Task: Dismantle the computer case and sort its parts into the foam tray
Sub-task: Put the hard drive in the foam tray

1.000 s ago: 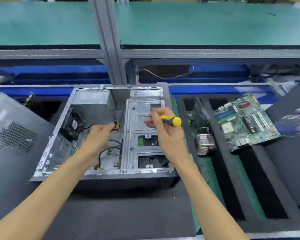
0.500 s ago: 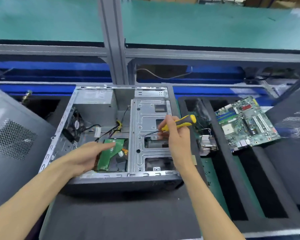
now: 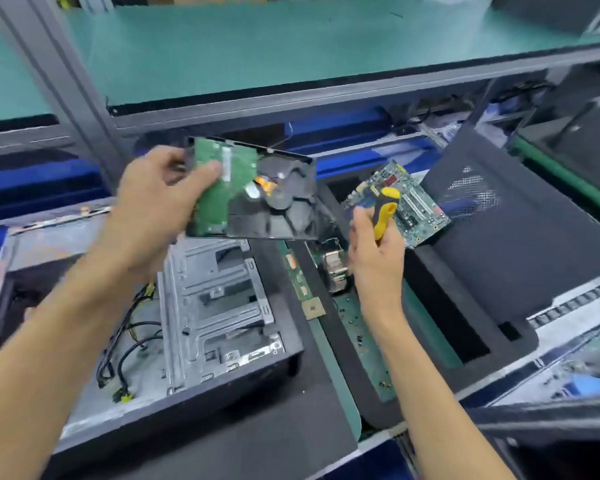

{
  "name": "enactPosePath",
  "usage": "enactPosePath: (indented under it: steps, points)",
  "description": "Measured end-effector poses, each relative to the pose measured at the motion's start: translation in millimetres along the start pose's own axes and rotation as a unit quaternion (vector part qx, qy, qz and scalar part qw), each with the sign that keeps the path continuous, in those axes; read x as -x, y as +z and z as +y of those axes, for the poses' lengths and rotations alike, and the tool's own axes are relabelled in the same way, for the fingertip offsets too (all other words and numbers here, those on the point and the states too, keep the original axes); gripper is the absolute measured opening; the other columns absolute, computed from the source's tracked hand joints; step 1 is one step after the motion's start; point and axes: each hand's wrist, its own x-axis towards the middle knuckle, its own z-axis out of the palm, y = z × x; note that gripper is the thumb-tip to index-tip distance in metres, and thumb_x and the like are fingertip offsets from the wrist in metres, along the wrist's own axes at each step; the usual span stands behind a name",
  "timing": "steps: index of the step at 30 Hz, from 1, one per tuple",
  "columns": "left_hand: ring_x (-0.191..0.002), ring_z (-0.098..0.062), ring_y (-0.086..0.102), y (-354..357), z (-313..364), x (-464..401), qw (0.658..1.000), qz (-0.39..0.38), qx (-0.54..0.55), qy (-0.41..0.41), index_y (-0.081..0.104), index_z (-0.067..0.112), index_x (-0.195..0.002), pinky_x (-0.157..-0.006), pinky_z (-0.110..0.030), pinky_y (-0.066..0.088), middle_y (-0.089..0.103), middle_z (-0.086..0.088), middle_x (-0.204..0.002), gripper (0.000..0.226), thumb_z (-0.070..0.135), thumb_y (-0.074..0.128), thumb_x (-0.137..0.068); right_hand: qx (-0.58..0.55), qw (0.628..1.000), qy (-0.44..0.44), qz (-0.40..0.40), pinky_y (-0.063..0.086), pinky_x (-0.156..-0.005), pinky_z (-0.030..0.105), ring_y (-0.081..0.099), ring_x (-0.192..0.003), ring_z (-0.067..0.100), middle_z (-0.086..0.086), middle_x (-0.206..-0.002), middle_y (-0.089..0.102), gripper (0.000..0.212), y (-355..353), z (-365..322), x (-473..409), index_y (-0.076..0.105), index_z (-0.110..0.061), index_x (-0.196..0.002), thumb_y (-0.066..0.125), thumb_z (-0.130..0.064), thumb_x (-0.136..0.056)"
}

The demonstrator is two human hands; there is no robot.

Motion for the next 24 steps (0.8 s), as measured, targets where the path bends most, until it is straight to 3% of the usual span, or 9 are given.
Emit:
enactPosePath:
  steps: [2,4,7,8,10,13,16,20,24]
  points:
    - [-0.071,-0.012,0.069,81,-8,-4,0.994,-0.085,0.033,-0.055,0.068,0.008,-0.099,-0.060,-0.023,0.052,0.076,-0.002,-0.085,0.019,0.024,0.073,-0.090,0.049,0.997,0.011,0.066,0.030,-0.057,0.027,0.029,-0.056,0.011,-0.007,-0.063,0.032,0.031,-33,7,-4,0.043,-0.021,-0.078,0.055,-0.039,-0.101]
    - [-0.073,-0.017,0.059,151,-19,1,0.982,-0.146,0.024,-0.116,0.065,-0.005,-0.098,-0.067,-0.030,0.043,0.066,-0.007,-0.081,0.032,0.025,0.072,-0.089,0.107,0.985,0.026,0.132,0.030,-0.053,0.021,0.031,-0.053,0.006,-0.015,-0.056,0.034,0.036,-74,20,-5,0.039,-0.022,-0.073,0.053,-0.035,-0.103]
    - [-0.071,-0.020,0.060,232,-45,12,0.954,-0.199,0.038,-0.223,0.064,-0.001,-0.088,-0.062,-0.021,0.043,0.071,-0.002,-0.079,0.021,0.019,0.073,-0.086,0.185,0.957,0.081,0.210,0.033,-0.056,0.026,0.036,-0.052,0.006,-0.009,-0.062,0.041,0.035,-138,40,-1,0.044,-0.008,-0.077,0.051,-0.031,-0.103]
    - [-0.075,-0.023,0.065,255,-54,19,0.938,-0.209,0.048,-0.271,0.064,-0.003,-0.102,-0.060,-0.023,0.048,0.075,-0.009,-0.092,0.024,0.014,0.072,-0.086,0.200,0.950,0.099,0.219,0.035,-0.057,0.028,0.037,-0.052,0.006,-0.002,-0.066,0.043,0.035,-155,45,3,0.047,-0.002,-0.083,0.051,-0.031,-0.103]
    - [-0.086,-0.029,0.069,293,-71,39,0.912,-0.237,0.040,-0.334,0.042,-0.006,-0.135,-0.057,-0.036,0.059,0.066,-0.024,-0.117,0.055,0.007,0.067,-0.088,0.213,0.944,0.124,0.221,0.036,-0.055,0.026,0.037,-0.052,0.007,0.003,-0.068,0.043,0.036,-178,52,9,0.050,0.003,-0.091,0.051,-0.031,-0.103]
    - [-0.088,-0.029,0.067,325,-94,69,0.895,-0.241,0.015,-0.374,0.018,-0.001,-0.148,-0.065,-0.049,0.062,0.059,-0.021,-0.119,0.075,0.000,0.064,-0.090,0.210,0.945,0.131,0.214,0.034,-0.051,0.022,0.032,-0.050,0.009,0.000,-0.064,0.037,0.038,-194,57,14,0.048,0.005,-0.091,0.053,-0.031,-0.103]
    - [-0.077,-0.023,0.066,336,-117,85,0.884,-0.256,-0.016,-0.390,0.026,-0.002,-0.144,-0.055,-0.043,0.062,0.060,-0.016,-0.107,0.070,0.002,0.068,-0.089,0.205,0.947,0.136,0.206,0.032,-0.050,0.021,0.031,-0.050,0.008,-0.011,-0.055,0.035,0.039,-201,63,13,0.051,0.006,-0.092,0.053,-0.031,-0.103]
    - [-0.086,-0.032,0.072,337,-125,84,0.894,-0.274,-0.079,-0.345,0.048,0.000,-0.123,-0.064,-0.050,0.062,0.062,-0.019,-0.118,0.050,0.016,0.077,-0.086,0.207,0.952,0.137,0.177,0.034,-0.049,0.014,0.037,-0.050,0.004,-0.016,-0.051,0.042,0.033,-198,70,11,0.061,0.002,-0.094,0.054,-0.029,-0.102]
    - [-0.067,-0.033,0.073,337,-123,83,0.883,-0.300,-0.061,-0.355,0.044,0.005,-0.128,-0.062,-0.047,0.063,0.057,-0.016,-0.125,0.056,0.016,0.078,-0.086,0.209,0.956,0.132,0.161,0.042,-0.062,0.022,0.047,-0.063,0.012,0.013,-0.080,0.064,0.033,-189,71,11,0.064,0.000,-0.096,0.055,-0.031,-0.100]
